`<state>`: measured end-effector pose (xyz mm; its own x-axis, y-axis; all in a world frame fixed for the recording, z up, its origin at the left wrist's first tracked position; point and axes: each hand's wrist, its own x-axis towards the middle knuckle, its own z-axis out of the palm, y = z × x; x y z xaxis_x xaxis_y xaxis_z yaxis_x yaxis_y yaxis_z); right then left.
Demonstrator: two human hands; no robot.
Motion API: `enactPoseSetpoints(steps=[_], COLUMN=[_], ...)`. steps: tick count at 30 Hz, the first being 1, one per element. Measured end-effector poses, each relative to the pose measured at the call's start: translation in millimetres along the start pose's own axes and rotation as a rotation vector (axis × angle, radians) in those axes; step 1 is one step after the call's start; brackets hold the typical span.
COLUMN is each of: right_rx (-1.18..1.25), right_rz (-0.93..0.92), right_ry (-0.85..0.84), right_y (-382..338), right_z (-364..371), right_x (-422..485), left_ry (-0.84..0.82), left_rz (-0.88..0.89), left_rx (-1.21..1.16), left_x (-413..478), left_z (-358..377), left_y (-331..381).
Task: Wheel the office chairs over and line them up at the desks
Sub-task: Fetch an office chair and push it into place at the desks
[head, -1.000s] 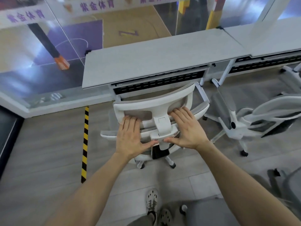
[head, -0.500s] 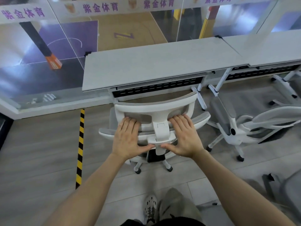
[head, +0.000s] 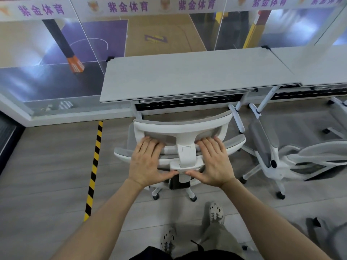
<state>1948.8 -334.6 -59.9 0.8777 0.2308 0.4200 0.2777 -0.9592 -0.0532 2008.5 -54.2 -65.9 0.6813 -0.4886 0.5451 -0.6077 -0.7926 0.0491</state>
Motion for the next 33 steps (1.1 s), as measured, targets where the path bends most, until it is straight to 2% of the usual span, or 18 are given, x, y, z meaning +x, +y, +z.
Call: enactPoseSetpoints(steps=[7, 13, 19, 33], right_rx=[0.091, 0.145, 0.168, 0.11], right_rz=[-0.056, -0.149, -0.138, -0.068], right_ry=[0.01, -0.067, -0.084, -0.076], right_y=[34.5, 82.9, 116.7, 114.2], right_z=[8.1, 5.5, 2.7, -9.6], right_x=[15.0, 28.7, 22.6, 13.9], left_ry=[-0.067, -0.087, -0.088, -0.139], left_rz=[-0.069, -0.122, -0.156, -0.129], left_rx=[0.0, 0.049, 0.021, -0.014], left_x=[17.8, 34.6, 52.0, 59.3], left_z=[11.3, 19.8, 31.1, 35.7], left_y=[11.8, 44.5, 74.5, 73.4])
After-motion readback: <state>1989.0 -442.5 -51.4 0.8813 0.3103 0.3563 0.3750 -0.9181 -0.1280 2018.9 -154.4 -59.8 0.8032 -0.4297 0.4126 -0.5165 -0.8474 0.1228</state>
